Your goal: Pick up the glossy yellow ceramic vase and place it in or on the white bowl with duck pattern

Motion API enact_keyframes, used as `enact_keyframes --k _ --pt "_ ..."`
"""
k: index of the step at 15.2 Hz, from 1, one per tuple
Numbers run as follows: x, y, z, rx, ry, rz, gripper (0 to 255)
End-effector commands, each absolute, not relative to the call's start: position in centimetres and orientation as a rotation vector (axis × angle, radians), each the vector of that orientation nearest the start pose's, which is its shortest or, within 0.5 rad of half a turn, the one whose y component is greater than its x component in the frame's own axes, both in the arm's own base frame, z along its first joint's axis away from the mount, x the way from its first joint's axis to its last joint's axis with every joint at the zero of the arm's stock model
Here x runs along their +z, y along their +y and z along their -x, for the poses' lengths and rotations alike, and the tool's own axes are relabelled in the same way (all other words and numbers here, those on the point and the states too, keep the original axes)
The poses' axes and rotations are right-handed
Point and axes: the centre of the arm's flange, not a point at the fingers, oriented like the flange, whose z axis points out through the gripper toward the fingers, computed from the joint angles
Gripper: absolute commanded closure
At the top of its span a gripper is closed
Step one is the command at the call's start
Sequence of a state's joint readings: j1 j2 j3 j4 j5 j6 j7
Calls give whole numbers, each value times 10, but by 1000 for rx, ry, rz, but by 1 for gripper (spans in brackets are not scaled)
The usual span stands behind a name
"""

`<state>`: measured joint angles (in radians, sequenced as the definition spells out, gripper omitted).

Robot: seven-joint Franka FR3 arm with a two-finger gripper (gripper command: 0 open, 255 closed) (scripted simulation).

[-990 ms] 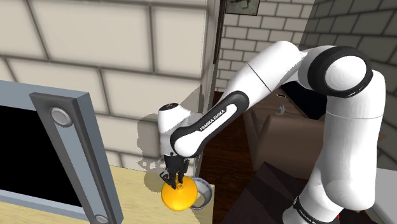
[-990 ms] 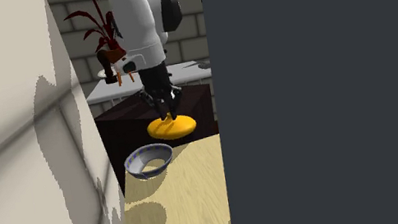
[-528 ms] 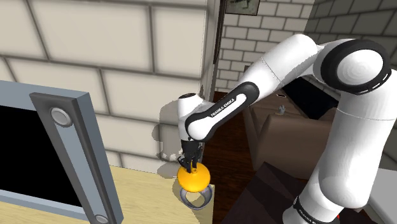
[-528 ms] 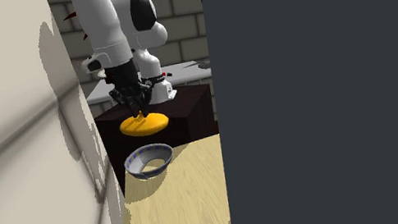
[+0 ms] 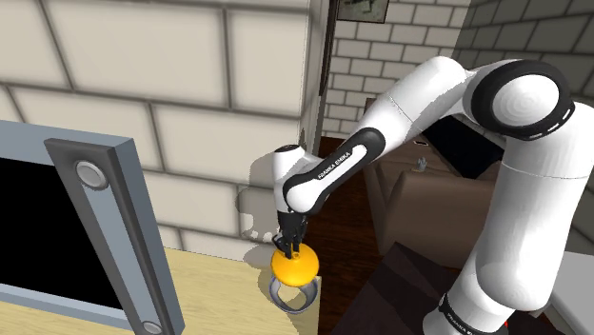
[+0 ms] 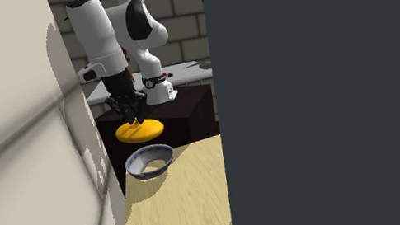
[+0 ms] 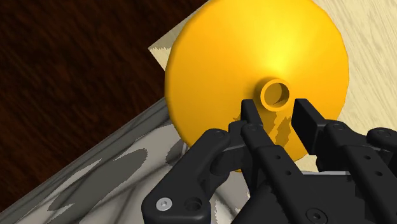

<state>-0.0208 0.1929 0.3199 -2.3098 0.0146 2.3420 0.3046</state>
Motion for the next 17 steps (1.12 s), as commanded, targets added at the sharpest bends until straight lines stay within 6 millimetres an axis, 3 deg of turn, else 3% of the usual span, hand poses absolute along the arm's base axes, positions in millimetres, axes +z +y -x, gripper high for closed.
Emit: enact_keyframes --k 1,15,17 --pt "242 151 -484 258 28 3109 255" --pt "168 151 -484 258 28 3109 255" --pt "168 151 -484 258 28 3109 255"
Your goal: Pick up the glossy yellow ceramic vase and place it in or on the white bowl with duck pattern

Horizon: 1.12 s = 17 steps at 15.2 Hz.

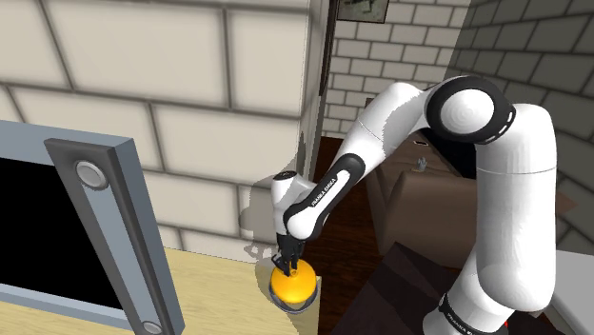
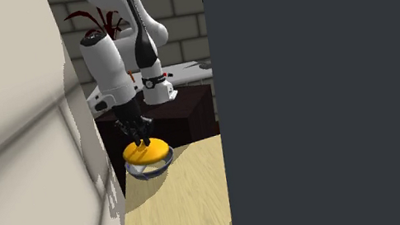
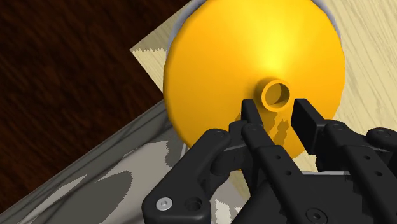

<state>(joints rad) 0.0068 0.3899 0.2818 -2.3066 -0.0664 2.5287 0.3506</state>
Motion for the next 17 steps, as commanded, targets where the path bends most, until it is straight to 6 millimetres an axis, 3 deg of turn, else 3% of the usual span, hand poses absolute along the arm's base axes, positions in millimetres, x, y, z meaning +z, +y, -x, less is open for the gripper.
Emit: enact_keyframes --k 1,5,6,11,15,17 --pt "168 151 -484 258 28 3109 255" --pt "168 151 -484 258 28 3109 255" --pt "168 151 -484 258 28 3109 0" --pt "168 151 -484 258 28 3109 0" --pt "217 150 -492 258 28 3109 0" --pt "217 150 -492 258 28 3108 0"
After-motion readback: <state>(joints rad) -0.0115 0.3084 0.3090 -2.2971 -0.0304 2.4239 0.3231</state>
